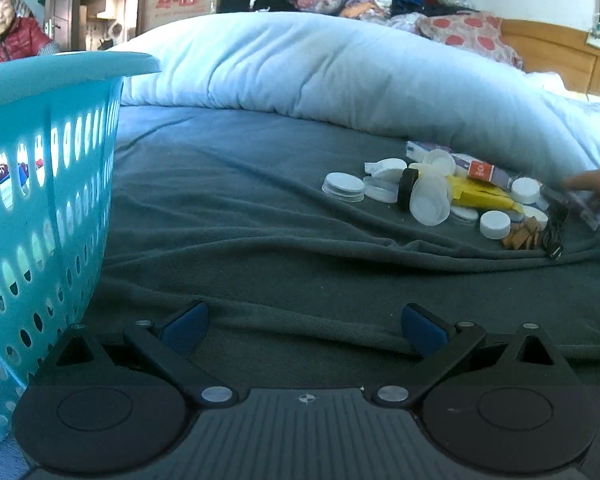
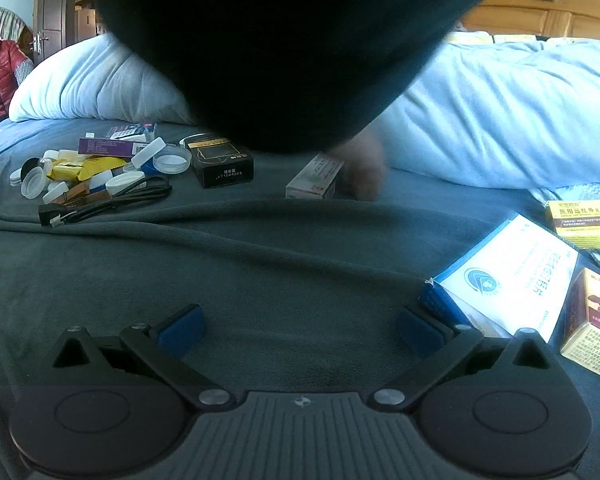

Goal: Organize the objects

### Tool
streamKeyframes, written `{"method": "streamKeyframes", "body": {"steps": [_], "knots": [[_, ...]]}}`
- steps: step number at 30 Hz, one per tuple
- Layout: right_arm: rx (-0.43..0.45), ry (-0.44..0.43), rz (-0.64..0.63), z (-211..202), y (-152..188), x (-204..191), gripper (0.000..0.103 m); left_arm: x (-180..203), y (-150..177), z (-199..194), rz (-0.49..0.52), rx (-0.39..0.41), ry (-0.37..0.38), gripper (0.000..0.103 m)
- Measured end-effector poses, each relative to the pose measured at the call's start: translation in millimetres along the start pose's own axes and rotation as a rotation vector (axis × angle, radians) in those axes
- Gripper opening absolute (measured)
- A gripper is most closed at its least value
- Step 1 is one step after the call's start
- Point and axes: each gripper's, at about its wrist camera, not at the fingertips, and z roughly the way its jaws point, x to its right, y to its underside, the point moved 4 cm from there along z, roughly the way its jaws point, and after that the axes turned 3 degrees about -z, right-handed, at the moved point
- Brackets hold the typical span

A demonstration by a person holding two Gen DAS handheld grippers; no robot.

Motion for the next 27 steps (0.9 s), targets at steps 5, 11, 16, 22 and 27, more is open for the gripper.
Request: {"method": "streamKeyframes", "body": {"steps": [5,11,16,22,27], "knots": [[0.000,0.000,0.000,1.2,-1.1,-0.8,0.103,-0.7,-1.9,-2.0,-0.010,0.019,0.006,0.103],[0.000,-0.001,0.000,1.2,-1.0,-0.8,0.103,-1.2,-2.8,-2.8,-0.013,0.027,0.012,0.103],[0.006,-0.013,0.014,-0.5,-0.8,-0.2,0.103,-0.7,-3.5,-3.5,-0.014,0.029,0.017,0.103],[0.003,-0.004,0.005,-2.6,-0.9,-4.3,0.103,-0.2,-2.6,-3.5,-0.012,0.030,0.017,0.103],[0.000,-0.005,0.005,-8.0,1.1,-3.5,0.103,0.9,-1.1,-3.1,-0.010,0.035,0.018,0.103]]}}
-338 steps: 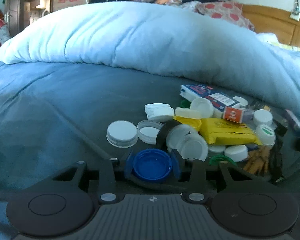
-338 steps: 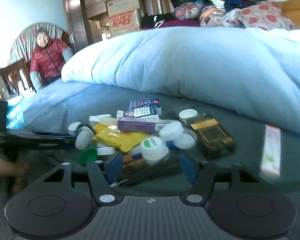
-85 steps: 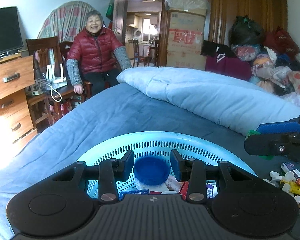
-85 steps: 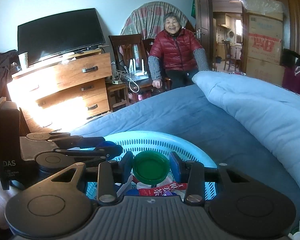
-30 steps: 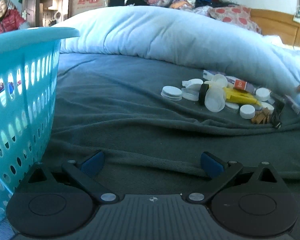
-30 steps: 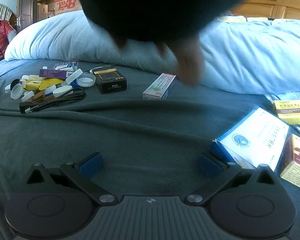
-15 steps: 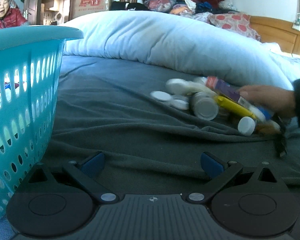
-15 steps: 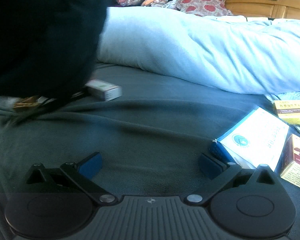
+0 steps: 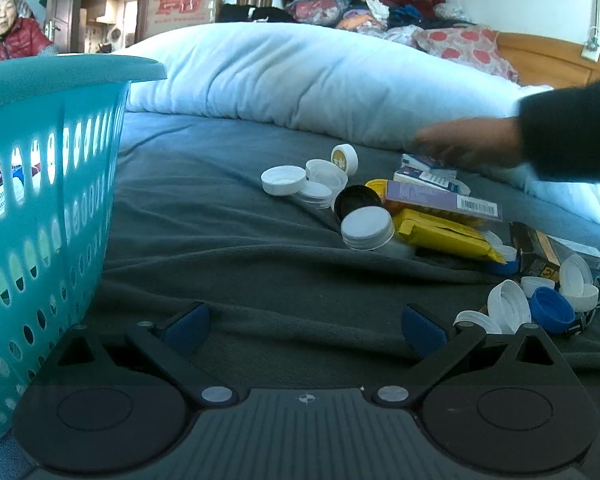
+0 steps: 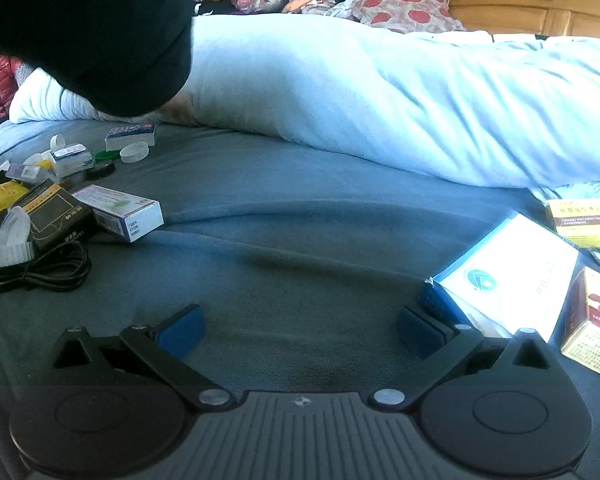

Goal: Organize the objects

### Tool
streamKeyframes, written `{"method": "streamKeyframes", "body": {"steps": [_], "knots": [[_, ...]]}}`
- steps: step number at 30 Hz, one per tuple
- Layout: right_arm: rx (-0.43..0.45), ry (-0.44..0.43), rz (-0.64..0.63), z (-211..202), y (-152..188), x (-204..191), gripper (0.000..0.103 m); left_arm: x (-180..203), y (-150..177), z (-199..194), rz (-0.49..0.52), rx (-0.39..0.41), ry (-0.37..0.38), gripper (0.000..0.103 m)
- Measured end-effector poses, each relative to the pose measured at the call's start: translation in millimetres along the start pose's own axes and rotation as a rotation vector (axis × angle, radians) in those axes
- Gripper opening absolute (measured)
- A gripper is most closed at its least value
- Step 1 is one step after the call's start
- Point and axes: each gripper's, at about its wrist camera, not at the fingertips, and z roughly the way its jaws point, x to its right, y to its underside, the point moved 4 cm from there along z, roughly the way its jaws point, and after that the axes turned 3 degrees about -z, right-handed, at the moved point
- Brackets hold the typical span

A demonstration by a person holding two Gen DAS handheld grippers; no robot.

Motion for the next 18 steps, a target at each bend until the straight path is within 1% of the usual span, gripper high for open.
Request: {"method": "streamKeyframes", "body": {"steps": [18], "knots": [[-0.001,-0.001,0.000,2.9,-0.2,2.9,0.103,-0.2,-1.0,-0.9,0.001,-0.002,0.002,0.103]]}}
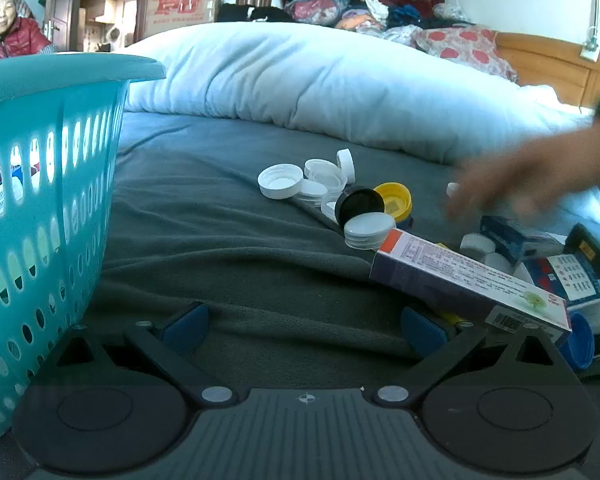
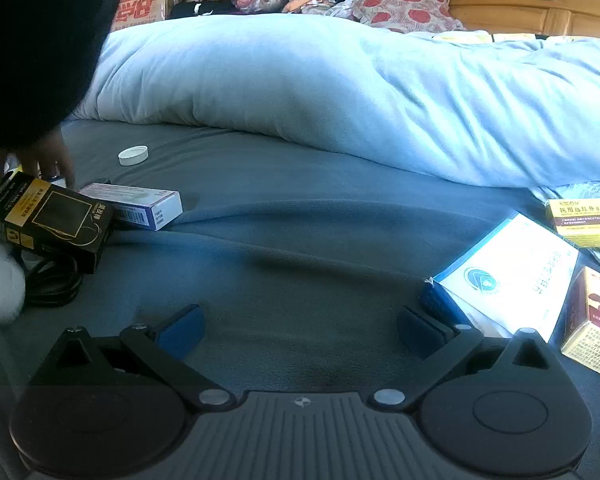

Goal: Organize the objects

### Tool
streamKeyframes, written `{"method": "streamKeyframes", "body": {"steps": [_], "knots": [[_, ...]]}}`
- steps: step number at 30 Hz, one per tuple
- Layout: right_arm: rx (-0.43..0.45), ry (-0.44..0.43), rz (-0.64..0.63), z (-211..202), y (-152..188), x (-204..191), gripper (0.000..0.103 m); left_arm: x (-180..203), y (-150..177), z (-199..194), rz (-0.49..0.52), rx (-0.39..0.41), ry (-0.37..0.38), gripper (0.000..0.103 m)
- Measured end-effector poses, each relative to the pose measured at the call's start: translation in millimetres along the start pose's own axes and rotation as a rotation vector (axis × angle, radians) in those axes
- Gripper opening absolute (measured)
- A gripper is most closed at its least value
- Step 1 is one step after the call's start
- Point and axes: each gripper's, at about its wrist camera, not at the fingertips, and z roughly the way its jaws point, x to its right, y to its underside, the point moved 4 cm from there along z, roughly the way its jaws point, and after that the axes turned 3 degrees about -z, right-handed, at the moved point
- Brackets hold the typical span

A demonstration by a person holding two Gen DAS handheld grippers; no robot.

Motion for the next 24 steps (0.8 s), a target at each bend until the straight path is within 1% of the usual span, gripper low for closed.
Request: {"method": "streamKeyframes", "body": {"steps": [24], "knots": [[0.001,0.000,0.000,1.2,0.8,0.8,0.103,4.9,1.0,-0.2,0.002,-0.001,0.001,0.103]]}}
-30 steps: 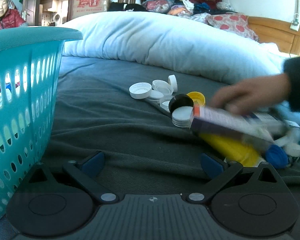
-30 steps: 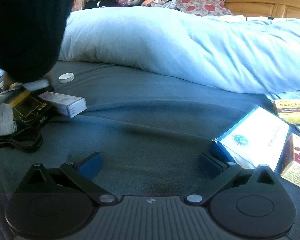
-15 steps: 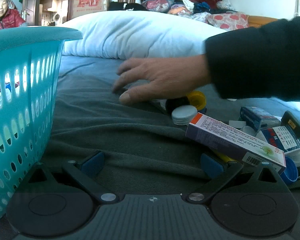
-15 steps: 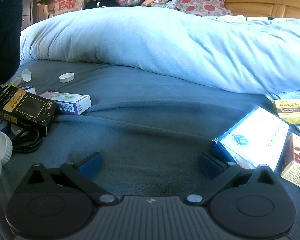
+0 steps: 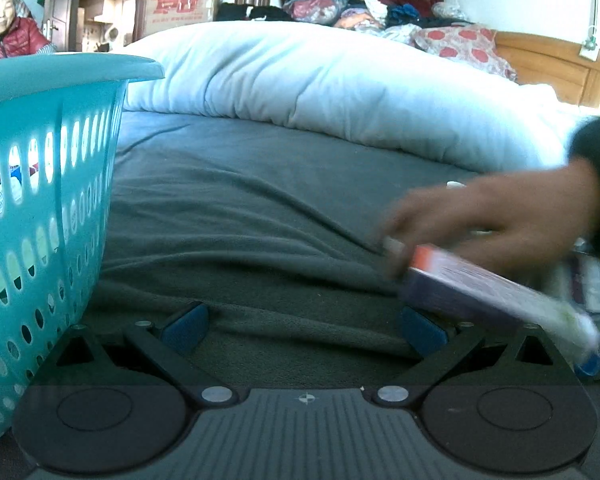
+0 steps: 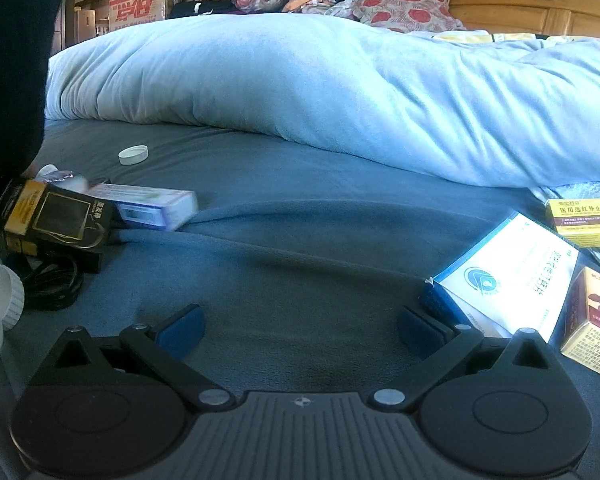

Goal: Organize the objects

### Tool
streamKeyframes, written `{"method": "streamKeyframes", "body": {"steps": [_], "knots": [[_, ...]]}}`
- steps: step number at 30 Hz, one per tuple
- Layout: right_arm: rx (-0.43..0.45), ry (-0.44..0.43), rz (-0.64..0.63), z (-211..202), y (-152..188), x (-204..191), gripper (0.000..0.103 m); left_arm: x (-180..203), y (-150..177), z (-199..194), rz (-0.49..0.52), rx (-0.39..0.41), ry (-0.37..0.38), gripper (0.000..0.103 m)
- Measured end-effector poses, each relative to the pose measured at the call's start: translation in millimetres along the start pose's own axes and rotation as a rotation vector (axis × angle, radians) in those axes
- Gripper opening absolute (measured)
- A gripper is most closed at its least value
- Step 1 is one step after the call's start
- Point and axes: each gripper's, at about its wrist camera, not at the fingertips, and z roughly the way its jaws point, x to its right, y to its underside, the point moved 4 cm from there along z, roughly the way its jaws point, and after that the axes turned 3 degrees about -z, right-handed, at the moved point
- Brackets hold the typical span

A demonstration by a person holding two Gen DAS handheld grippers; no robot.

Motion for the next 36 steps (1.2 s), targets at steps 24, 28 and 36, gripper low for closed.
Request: {"method": "streamKeyframes", "body": {"steps": [24,28,36], "knots": [[0.000,0.000,0.001,-5,0,-4,0.103,0,1,4,0.006,-0.024,-0.005,0.103],[0.000,0.000,0.001,-6,0,-4,0.103,3,0,8,0.034,-0.041,-0.031,0.103],[0.003,0.000,0.001,-6,0,-4,0.103,1,-23,-12,-0.116,0.040,-0.028,0.086]]}}
